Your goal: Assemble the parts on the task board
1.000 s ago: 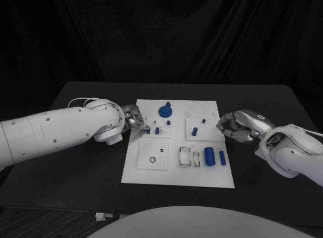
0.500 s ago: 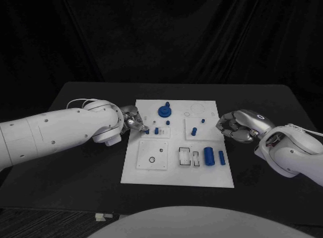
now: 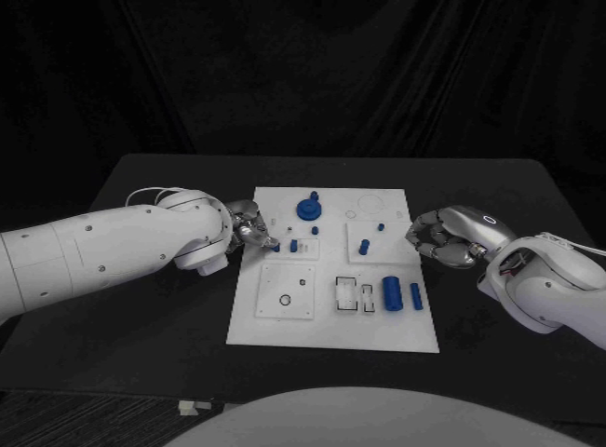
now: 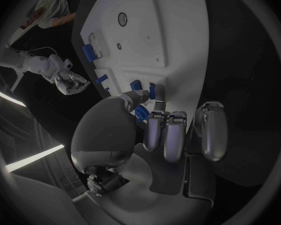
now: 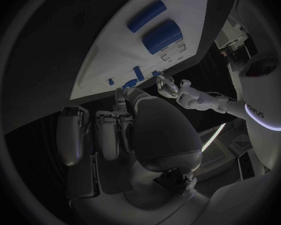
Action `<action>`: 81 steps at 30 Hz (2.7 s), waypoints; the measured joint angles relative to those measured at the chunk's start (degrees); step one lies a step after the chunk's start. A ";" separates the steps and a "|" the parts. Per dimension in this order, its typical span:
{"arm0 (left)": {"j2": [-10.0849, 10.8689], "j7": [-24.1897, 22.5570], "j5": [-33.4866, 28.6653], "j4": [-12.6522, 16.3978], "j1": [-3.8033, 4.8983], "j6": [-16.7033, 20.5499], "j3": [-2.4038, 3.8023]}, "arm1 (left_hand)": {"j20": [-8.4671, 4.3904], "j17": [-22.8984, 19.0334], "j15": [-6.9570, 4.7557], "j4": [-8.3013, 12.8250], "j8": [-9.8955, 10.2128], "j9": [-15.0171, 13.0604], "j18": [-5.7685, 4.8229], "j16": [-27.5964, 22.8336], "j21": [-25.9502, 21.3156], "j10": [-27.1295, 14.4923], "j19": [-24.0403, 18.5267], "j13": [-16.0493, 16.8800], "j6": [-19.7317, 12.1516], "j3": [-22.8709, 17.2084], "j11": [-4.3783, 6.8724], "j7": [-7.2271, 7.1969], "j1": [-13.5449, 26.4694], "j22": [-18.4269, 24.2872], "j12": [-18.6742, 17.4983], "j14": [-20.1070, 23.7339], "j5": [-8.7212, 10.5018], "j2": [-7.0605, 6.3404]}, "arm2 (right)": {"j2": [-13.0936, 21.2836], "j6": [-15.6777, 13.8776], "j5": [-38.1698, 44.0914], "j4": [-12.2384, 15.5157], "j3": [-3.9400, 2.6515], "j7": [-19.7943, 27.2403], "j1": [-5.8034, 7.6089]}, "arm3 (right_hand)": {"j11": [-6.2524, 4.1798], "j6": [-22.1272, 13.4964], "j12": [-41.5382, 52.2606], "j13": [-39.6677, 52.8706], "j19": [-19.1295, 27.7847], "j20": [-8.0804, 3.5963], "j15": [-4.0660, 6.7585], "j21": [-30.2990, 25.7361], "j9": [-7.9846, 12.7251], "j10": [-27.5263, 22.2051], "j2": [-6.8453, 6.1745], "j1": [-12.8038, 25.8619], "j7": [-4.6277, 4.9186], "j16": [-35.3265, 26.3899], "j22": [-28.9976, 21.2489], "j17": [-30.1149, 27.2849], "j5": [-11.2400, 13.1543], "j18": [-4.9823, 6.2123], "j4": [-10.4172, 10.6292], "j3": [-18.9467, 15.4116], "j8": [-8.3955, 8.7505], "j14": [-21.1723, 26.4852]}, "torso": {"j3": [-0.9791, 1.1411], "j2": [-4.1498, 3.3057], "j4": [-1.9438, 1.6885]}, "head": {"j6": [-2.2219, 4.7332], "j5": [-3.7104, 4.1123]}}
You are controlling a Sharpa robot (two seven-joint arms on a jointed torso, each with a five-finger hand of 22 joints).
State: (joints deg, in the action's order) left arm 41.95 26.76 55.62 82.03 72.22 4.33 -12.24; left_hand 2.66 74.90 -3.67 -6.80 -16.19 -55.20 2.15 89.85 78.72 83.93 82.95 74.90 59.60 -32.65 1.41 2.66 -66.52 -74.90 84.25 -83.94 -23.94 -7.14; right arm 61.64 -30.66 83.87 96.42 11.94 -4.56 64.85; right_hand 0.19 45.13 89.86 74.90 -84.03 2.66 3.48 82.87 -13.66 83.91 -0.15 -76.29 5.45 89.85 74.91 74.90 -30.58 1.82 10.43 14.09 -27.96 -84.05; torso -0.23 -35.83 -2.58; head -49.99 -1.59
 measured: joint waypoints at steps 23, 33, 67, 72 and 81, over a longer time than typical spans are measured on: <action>-0.19 0.10 -0.03 -0.42 -0.32 -0.11 0.11 | 0.20 0.00 0.00 -0.11 0.18 0.05 0.00 0.00 -0.28 0.00 -0.20 0.00 -0.06 0.25 0.00 0.00 0.01 0.00 -0.22 0.00 0.40 -0.01 | -0.02 0.00 0.00 0.03 0.00 -0.01 0.00 | 0.00 0.00 0.00 0.00 0.00 0.00 0.00 0.00 0.00 0.00 0.00 0.00 0.00 0.00 -0.01 0.00 0.00 0.00 0.00 0.00 0.00 0.00 | -0.01 0.01 0.01 | 0.00 -0.14; -0.45 0.02 0.02 -0.79 -0.45 -0.48 0.05 | 0.40 0.00 0.00 -4.02 1.57 1.30 0.01 0.00 -0.50 -0.21 -0.40 0.00 0.83 8.62 -0.20 -0.40 3.43 0.00 -0.22 0.00 10.71 2.47 | -0.06 0.00 0.00 0.02 0.00 -0.01 0.00 | 0.00 0.00 0.00 0.00 0.00 0.00 0.00 0.00 0.00 0.00 0.00 0.00 0.00 0.00 0.04 0.00 0.00 -0.01 0.00 0.00 0.00 0.00 | -0.01 0.01 0.01 | 0.00 -0.18; -1.43 -0.14 -0.04 -1.62 -0.51 -2.10 0.24 | 1.17 0.00 0.83 -9.86 0.59 -0.72 0.63 0.00 -2.22 -1.18 -1.17 0.00 -1.73 23.50 -1.17 0.87 10.19 0.00 -0.22 -0.02 16.11 6.10 | -0.17 0.02 0.00 -0.06 0.00 -0.04 0.00 | 0.21 0.00 0.00 0.00 0.00 0.00 0.00 0.00 0.00 0.21 0.00 0.00 0.00 0.00 0.01 0.00 0.00 0.00 -0.16 0.16 0.00 0.00 | 0.00 0.02 0.01 | 0.00 -0.19; -1.50 0.07 -0.08 -1.73 -0.46 -2.54 0.30 | 1.23 0.00 0.83 -9.88 -2.81 -3.70 0.94 0.00 -2.22 -1.24 -1.23 0.00 -4.03 26.06 -1.23 0.92 11.12 0.00 -0.22 -0.01 16.37 7.03 | -0.16 0.02 0.00 -0.05 0.00 -0.05 0.00 | 0.21 0.00 0.00 0.00 0.00 0.00 0.00 0.00 0.00 0.21 0.00 0.00 0.00 0.00 0.01 0.00 0.00 -0.01 -0.16 0.16 0.00 0.00 | 0.00 0.02 0.01 | 0.00 -0.13; -1.49 -0.10 -0.16 -1.74 -0.46 -2.30 0.22 | 1.23 0.00 0.82 -9.94 -9.58 -9.06 0.93 0.00 -2.22 -1.24 -1.23 0.00 -7.11 29.56 -1.23 0.56 11.39 0.00 -0.22 -0.02 16.36 8.81 | -0.19 0.02 0.00 -0.05 0.00 -0.05 -0.01 | 0.21 0.00 0.00 0.00 0.00 0.00 0.00 0.00 0.00 0.21 0.00 0.00 0.00 0.00 0.01 0.00 0.00 0.00 -0.16 0.15 0.00 0.00 | 0.00 -0.03 -0.01 | 0.00 -0.21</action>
State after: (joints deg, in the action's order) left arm 40.47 26.66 55.46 80.29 71.76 2.03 -12.02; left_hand 3.89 74.90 -2.85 -16.74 -25.77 -64.26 3.08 89.85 76.50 82.69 81.72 74.90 52.48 -3.09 0.18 3.22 -55.13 -74.90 84.03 -83.96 -7.58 1.67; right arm 61.45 -30.63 83.87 96.38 11.94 -4.61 64.84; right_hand 0.39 45.13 89.86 74.90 -84.03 2.66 3.48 82.87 -13.66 84.11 -0.15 -76.29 5.44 89.85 74.92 74.90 -30.58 1.82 10.28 14.24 -27.96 -84.05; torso -0.23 -35.86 -2.59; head -49.99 -1.80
